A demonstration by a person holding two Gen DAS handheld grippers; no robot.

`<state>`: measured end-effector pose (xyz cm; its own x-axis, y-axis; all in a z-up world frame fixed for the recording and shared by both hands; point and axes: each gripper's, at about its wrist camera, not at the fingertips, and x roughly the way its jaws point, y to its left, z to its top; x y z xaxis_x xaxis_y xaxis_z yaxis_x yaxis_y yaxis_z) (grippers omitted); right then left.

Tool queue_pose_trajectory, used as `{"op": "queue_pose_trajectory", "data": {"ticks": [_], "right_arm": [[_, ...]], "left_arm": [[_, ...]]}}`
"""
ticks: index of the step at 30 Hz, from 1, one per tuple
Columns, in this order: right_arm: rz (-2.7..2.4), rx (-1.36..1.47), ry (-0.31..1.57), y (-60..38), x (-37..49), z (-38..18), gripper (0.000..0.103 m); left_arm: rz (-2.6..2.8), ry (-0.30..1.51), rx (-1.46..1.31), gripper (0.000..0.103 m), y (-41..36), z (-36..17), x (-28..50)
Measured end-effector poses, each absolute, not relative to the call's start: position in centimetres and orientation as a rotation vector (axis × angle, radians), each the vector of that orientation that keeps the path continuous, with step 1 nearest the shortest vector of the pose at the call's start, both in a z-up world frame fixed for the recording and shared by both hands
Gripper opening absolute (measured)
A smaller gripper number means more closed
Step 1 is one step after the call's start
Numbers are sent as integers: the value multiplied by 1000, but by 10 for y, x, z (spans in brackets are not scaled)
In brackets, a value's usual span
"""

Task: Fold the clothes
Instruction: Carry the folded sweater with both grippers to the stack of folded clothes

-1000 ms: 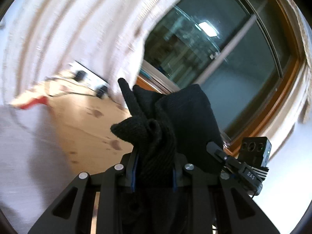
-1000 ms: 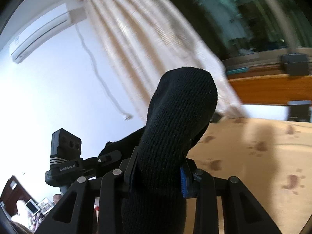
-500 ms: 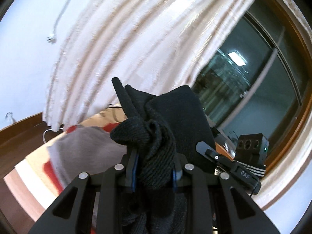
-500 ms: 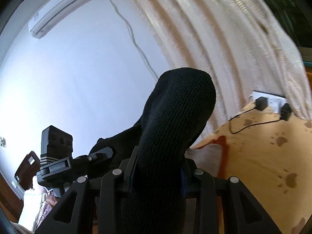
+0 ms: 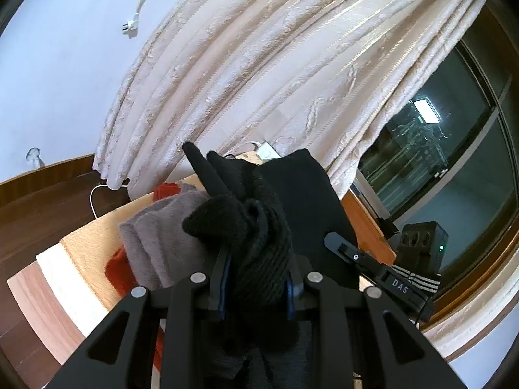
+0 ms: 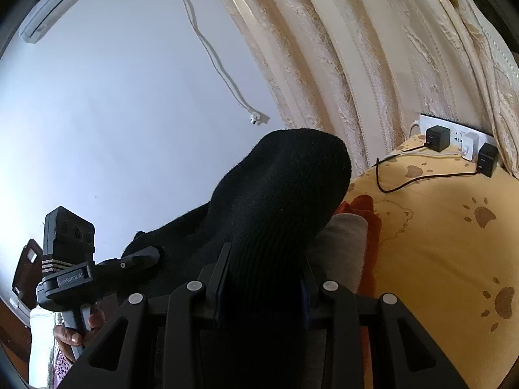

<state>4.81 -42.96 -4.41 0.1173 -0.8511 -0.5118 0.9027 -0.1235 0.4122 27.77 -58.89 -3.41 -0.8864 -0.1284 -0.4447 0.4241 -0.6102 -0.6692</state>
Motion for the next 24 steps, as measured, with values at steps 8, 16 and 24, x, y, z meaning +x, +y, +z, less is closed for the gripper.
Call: {"op": "queue_pose_trajectory", "data": {"ticks": [8, 16, 24], "right_arm": [[-1534, 788, 161, -442, 41, -60, 44], [-1684, 616, 310, -432, 64, -49, 60], [-1768, 330, 351, -389, 103, -4, 60]], "left_arm": [[-2459, 1216, 566, 30, -600, -62, 280], [-2439, 1218, 589, 42, -598, -69, 282], [-2421, 1044, 553, 48, -585, -32, 290]]}}
